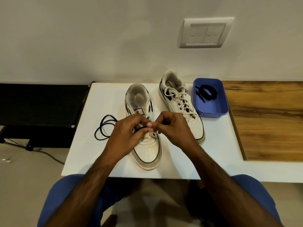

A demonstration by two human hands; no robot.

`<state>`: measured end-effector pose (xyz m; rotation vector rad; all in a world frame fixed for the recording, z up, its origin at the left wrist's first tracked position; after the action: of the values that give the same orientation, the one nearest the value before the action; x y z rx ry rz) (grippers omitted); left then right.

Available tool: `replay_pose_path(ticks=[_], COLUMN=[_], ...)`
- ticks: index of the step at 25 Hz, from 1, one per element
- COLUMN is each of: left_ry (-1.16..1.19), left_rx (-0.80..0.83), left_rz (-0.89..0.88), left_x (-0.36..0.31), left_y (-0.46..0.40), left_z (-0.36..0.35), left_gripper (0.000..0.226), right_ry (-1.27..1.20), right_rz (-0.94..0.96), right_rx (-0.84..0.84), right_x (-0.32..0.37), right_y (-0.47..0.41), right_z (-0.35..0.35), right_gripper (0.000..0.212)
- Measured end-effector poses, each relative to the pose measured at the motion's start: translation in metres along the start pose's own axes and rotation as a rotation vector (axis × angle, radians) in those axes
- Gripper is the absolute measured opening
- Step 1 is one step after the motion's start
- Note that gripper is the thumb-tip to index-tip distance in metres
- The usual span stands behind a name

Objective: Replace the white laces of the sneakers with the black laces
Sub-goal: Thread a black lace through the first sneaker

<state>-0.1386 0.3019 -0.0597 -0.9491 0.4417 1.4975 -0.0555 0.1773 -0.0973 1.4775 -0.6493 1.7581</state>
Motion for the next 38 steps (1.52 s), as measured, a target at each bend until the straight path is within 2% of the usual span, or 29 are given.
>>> replay_pose_path(ticks=[4,6,9,11,13,19,26,31,38], left_ry=[-0.028,-0.073,-0.142,-0.166,-0.184,-0.190,-0.232,-0.268,-0.276], left_rx=[-0.076,-0.030,0.067,0.119,0.140,0.142,0.093,0.130,0.186], left_rz=[0.042,0.061,0.048,0.055,0.067,0.076,0.057,0.036,0.017], left_x=[0.011,0.018,0.024,0.027,0.029,0.032,0.028,0.026,0.029], left_y=[-0.002,-0.001,0.002,0.005,0.006,0.004,0.000,-0.003,-0.002], left_z=[0.010,0.008,0.000,-0.008,-0.013,-0.021,-0.028,-0.031,-0.030], left_gripper=[0.008,0.009,0.015,0.014,0.012,0.013,0.012,0.006,0.008], right_ry=[-0.110,0.055,0.448,0.536,0.557,0.519,0.359,0.174,0.151], right_rz=[-0.026,-0.084,-0.127,-0.132,-0.125,-0.115,-0.167,-0.236,-0.233], right_rx=[0.099,0.041,-0.043,-0.070,-0.098,-0.153,-0.153,-0.105,-0.094], right_x=[-0.003,-0.011,-0.016,-0.016,-0.015,-0.015,-0.030,-0.047,-0.047], right_y=[-0.001,0.001,0.009,0.013,0.014,0.022,0.024,0.023,0.023], right_z=[-0.009,-0.004,-0.004,-0.010,-0.011,-0.007,0.002,0.005,0.002], right_gripper=[0.010,0.012,0.036,0.042,0.040,0.021,0.008,0.005,0.006])
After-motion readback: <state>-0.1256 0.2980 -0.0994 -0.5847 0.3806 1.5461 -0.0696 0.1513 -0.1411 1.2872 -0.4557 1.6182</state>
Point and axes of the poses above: each hand's wrist, its own y-axis away from the middle knuckle, its own z-axis out of the back of the hand, x = y × z, the point moved 9 cm from there along -y, towards the middle knuckle, and after that the axes turned 1 degree about x, right-handed, at the moved point
